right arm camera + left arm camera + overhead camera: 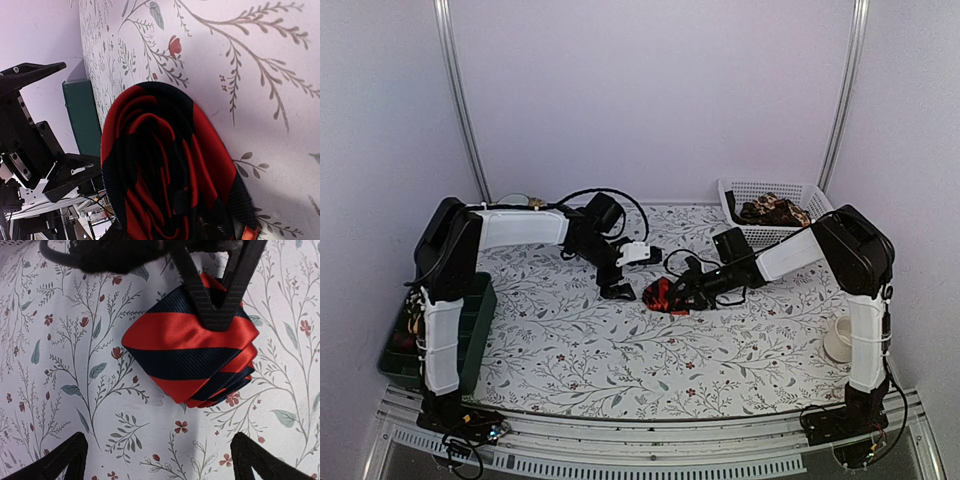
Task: Roll the ties
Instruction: Roll the tie at the center of the board.
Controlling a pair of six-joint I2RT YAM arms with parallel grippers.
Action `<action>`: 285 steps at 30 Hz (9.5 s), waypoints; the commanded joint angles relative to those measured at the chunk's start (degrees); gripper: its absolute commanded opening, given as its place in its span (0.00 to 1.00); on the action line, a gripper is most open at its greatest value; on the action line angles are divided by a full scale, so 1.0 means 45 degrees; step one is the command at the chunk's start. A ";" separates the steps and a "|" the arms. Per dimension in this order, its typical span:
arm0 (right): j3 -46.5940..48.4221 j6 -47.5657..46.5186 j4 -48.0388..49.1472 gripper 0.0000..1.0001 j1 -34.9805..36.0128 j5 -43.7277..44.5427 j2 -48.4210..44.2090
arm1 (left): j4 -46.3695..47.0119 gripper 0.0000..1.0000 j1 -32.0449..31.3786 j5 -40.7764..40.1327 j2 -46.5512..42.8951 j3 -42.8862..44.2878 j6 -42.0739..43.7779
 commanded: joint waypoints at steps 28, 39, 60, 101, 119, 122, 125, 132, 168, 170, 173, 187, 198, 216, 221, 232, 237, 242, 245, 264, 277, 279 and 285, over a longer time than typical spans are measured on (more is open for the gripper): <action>0.0345 -0.0636 -0.1193 0.36 -0.0335 0.0336 0.1186 | -0.0608 0.85 -0.0989 0.1291 0.3397 0.3260 0.3987; 0.0720 -0.1383 -0.2260 0.54 -0.0354 0.1315 0.0043 | -0.0284 0.60 -0.1154 0.1316 0.2825 0.2898 0.2362; 0.0286 -0.1925 -0.2655 0.42 -0.1074 0.2350 -0.1159 | -0.1724 0.49 -0.1266 -0.0239 0.3011 0.3179 -0.1422; 0.0063 -0.2020 -0.0896 0.38 -0.1151 0.1573 -0.0180 | 0.0654 1.00 -0.2327 -0.3327 0.0704 0.1753 -0.5441; 0.0016 -0.1935 -0.0719 0.37 -0.1078 0.1476 -0.0070 | 0.2150 1.00 -0.2339 -0.3182 0.2573 0.2898 -0.3943; 0.0024 -0.1900 -0.0719 0.37 -0.1059 0.1430 -0.0106 | 0.2022 1.00 -0.2334 -0.3076 0.2818 0.3104 -0.3977; 0.0026 -0.1917 -0.0719 0.37 -0.1059 0.1391 -0.0203 | 0.1886 1.00 -0.2319 -0.3120 0.3039 0.3298 -0.4057; -0.0168 -0.1861 -0.0677 0.37 -0.0991 0.1392 -0.0602 | 0.1518 0.82 -0.2290 -0.3906 0.3352 0.3836 -0.4677; -0.0870 -0.1812 0.0589 0.31 -0.1100 0.1677 -0.1567 | 0.2076 0.48 -0.2018 -0.3737 0.2619 0.2363 -0.5139; -0.0954 -0.1783 0.0702 0.26 -0.1080 0.1628 -0.1657 | 0.2056 0.48 -0.1973 -0.3945 0.2664 0.2448 -0.5301; -0.1123 -0.1729 0.0860 0.19 -0.1080 0.1538 -0.1762 | 0.2001 0.48 -0.1868 -0.4243 0.2791 0.2619 -0.5657; -0.1292 -0.1281 0.0752 0.12 -0.1068 0.1566 -0.2080 | 0.2353 0.48 -0.1654 -0.5988 0.3039 0.2840 -0.7414; -0.1205 -0.1040 0.0792 0.13 -0.1039 0.1548 -0.1998 | 0.2345 0.52 -0.1751 -0.6343 0.3138 0.2982 -0.7866; -0.0787 -0.1837 -0.0351 0.37 -0.1201 0.2043 -0.2807 | 0.2322 1.00 -0.1443 -0.6434 0.2502 0.2493 -0.8059; -0.0940 -0.1915 -0.0443 0.38 -0.1338 0.2038 -0.2947 | 0.2699 1.00 -0.1505 -0.5515 0.1535 0.2162 -0.7979; -0.0694 -0.2599 -0.1206 0.51 -0.1604 0.2053 -0.3625 | 0.1745 1.00 -0.1336 -0.6169 -0.3484 -0.0604 -1.0067; -0.0476 -0.3015 -0.1447 0.51 -0.1600 0.1953 -0.3946 | -0.0200 1.00 -0.0129 -0.8062 -0.6477 -0.2617 -1.2038; -0.0619 -0.3147 -0.1309 0.51 -0.1574 0.1820 -0.4351 | -0.1141 1.00 0.1616 -0.8202 -0.9260 -0.5123 -1.4726; -0.0698 -0.3165 -0.1277 0.51 -0.1586 0.1693 -0.4476 | -0.1959 1.00 0.2293 -0.8615 -1.0255 -0.6169 -1.5676; -0.1146 -0.3151 -0.0997 0.50 -0.1483 0.1527 -0.4992 | 0.0049 0.97 0.6491 -0.6992 -0.9079 -0.8705 -1.4344; -0.1156 -0.3149 -0.0982 0.50 -0.1486 0.1511 -0.4860 | 0.1156 0.35 0.7007 -0.5541 -0.7002 -0.8474 -1.3862; -0.1143 -0.3149 -0.0973 0.50 -0.1488 0.1488 -0.4833 | 0.1120 0.27 0.6972 -0.5390 -0.6913 -0.8499 -1.3826; -0.1043 -0.3151 -0.1016 0.50 -0.1485 0.1467 -0.4803 | 0.0750 0.09 0.6310 -0.5309 -0.6850 -0.8368 -1.3820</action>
